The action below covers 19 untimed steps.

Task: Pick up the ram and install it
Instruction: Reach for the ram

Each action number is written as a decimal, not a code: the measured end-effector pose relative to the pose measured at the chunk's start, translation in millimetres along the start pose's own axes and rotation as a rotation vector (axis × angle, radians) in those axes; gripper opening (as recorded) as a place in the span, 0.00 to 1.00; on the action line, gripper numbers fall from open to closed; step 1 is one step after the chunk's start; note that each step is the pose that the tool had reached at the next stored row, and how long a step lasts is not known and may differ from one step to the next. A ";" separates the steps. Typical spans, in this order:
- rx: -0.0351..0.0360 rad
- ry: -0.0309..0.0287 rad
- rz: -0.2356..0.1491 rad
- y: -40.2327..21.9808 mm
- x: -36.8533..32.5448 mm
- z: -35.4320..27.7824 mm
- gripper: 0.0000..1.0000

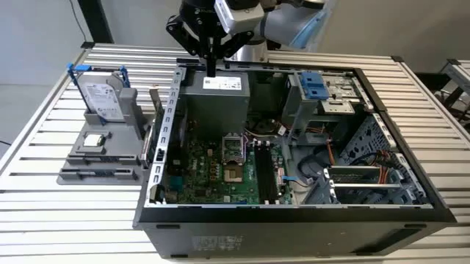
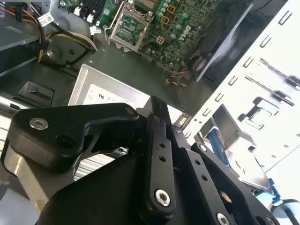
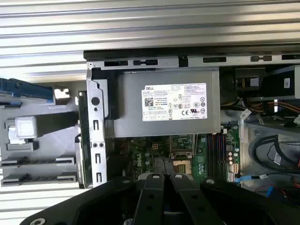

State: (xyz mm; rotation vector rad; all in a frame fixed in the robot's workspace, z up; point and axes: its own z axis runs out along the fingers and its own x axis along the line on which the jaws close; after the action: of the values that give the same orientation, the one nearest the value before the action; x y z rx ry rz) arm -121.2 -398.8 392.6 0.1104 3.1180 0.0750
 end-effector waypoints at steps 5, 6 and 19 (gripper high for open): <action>0.0000 0.0000 0.000 0.0 0.0 0.0 0.00; 0.0000 -0.0001 0.000 0.0 0.0 0.0 0.00; 0.0000 0.0000 0.000 -0.6 9.2 -0.2 0.00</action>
State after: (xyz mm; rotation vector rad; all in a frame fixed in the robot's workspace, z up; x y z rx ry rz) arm -130.4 -398.8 392.6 0.1100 3.1180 0.0750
